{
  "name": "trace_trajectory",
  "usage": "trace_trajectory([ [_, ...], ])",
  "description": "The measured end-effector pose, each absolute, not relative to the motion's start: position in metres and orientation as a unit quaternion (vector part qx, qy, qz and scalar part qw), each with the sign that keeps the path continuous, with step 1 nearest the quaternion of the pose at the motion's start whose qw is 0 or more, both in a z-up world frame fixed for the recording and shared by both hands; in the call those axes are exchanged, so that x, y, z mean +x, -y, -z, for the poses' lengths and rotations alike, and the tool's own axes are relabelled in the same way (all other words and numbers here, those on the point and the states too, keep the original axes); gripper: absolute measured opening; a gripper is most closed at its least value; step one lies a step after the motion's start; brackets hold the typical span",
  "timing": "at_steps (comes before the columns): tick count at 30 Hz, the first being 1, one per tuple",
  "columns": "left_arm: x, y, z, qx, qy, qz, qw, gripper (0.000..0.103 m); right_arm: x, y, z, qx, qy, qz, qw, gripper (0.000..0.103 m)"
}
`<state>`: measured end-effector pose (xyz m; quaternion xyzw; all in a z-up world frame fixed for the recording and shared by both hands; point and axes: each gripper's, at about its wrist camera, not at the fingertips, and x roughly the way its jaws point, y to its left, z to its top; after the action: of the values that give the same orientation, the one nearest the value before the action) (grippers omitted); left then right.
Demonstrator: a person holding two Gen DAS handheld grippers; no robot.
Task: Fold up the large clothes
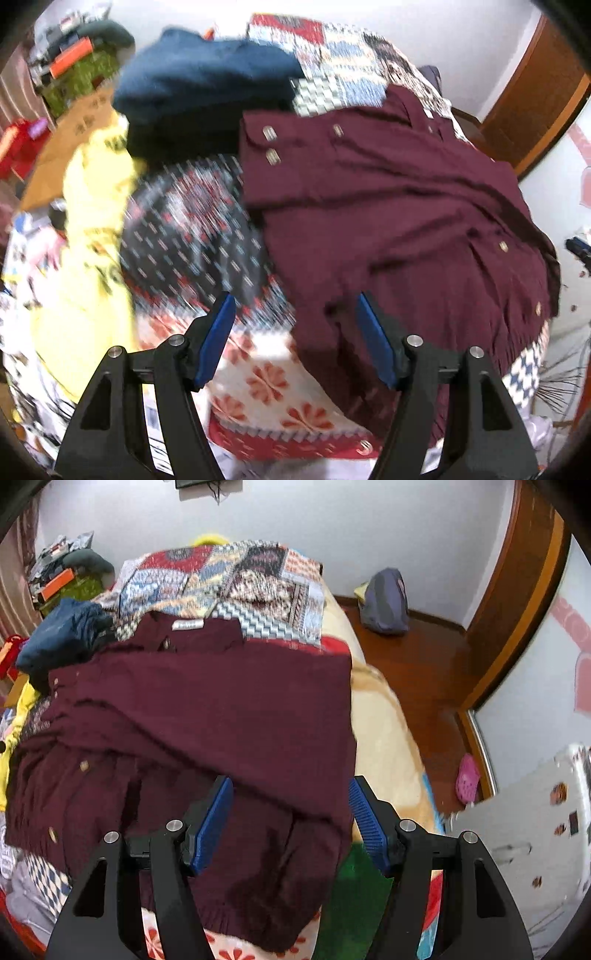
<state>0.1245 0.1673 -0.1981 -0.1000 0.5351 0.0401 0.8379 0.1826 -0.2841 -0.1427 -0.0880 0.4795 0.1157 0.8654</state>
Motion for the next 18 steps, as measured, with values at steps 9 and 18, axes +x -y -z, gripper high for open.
trace_trajectory([
  [9,0.105,-0.142,0.244,-0.15,-0.581,-0.023,0.8,0.067,0.164,0.306,0.178,-0.043,-0.519,-0.098,0.848,0.061],
  [18,0.097,-0.139,0.242,-0.211,-0.565,0.015,0.797,0.051,0.163,0.316,0.212,0.04,-0.548,-0.137,0.824,0.057],
])
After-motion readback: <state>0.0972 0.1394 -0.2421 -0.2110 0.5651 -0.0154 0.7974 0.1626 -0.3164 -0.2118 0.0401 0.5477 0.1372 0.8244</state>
